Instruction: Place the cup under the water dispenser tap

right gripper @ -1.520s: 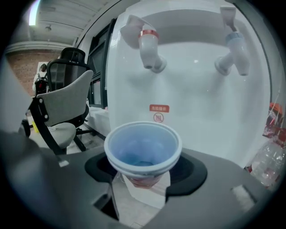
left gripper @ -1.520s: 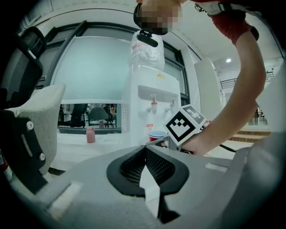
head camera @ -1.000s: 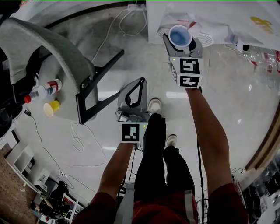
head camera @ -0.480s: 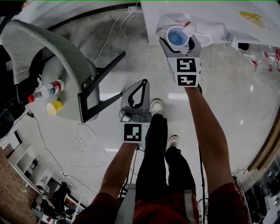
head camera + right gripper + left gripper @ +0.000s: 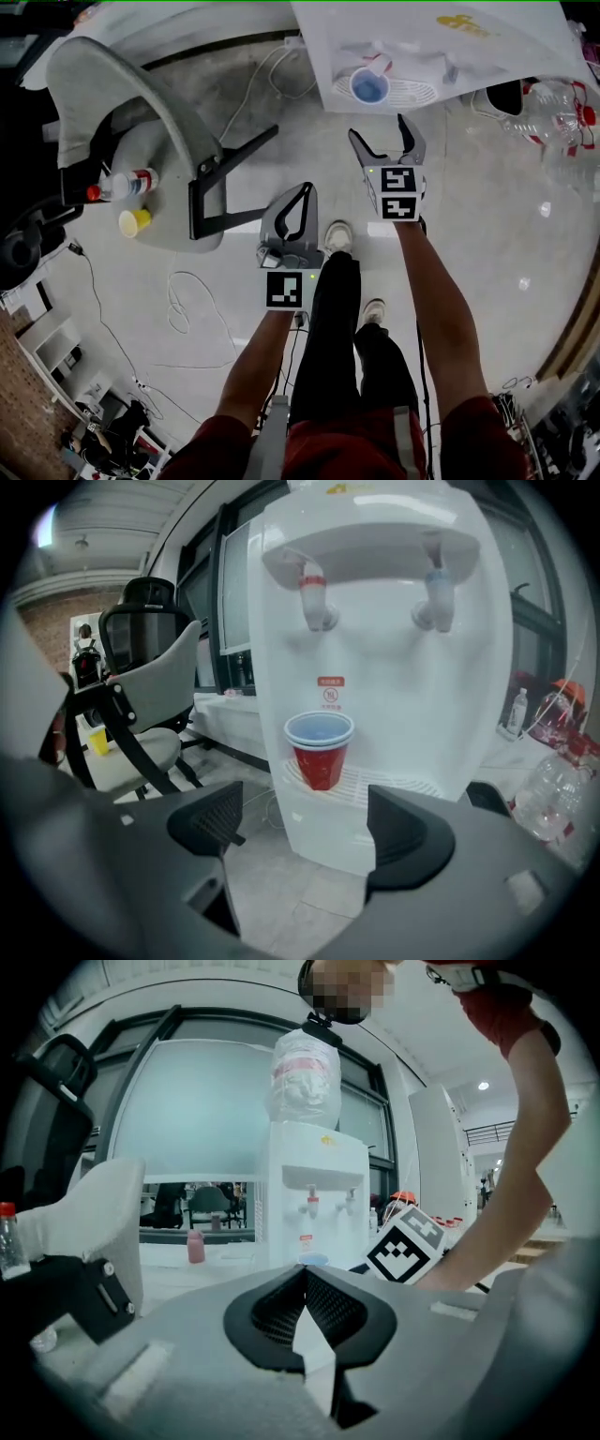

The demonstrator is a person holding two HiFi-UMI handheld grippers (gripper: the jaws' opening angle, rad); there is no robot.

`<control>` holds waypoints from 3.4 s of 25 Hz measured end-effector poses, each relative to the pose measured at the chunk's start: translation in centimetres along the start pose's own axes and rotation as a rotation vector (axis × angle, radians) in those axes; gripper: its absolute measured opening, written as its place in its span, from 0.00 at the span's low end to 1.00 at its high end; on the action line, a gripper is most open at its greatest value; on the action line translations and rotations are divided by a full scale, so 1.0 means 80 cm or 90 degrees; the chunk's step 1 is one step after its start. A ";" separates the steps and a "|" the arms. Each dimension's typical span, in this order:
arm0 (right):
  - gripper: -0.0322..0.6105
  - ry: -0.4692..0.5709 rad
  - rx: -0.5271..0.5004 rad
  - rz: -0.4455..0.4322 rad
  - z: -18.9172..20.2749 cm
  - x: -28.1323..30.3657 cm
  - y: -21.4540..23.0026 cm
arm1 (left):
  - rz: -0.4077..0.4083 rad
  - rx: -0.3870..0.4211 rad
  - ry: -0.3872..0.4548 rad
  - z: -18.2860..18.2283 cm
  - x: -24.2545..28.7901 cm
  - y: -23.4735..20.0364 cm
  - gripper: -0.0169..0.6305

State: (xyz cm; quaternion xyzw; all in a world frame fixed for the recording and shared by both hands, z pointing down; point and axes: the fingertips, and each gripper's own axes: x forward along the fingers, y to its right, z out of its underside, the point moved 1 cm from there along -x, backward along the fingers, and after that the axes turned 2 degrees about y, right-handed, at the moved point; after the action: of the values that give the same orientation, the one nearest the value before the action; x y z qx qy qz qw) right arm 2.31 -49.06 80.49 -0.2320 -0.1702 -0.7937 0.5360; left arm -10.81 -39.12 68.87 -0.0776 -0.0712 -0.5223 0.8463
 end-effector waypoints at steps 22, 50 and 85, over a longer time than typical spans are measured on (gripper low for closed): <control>0.64 0.145 0.013 0.022 -0.072 -0.474 -0.027 | -0.045 0.034 0.068 -0.209 -0.244 0.162 0.03; 0.62 0.410 -0.124 0.050 -0.273 -0.888 -0.072 | -0.076 0.123 0.254 -0.482 -0.488 0.307 0.03; 0.05 0.444 -0.126 0.044 -0.269 -0.909 -0.065 | -0.072 0.125 0.269 -0.490 -0.490 0.322 0.03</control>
State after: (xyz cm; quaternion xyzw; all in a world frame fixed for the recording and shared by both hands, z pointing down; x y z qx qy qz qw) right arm 16.61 -2.23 22.37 -0.0037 0.1081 -0.8190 0.5636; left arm -3.64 -1.58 21.16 0.1201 0.0530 -0.5640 0.8153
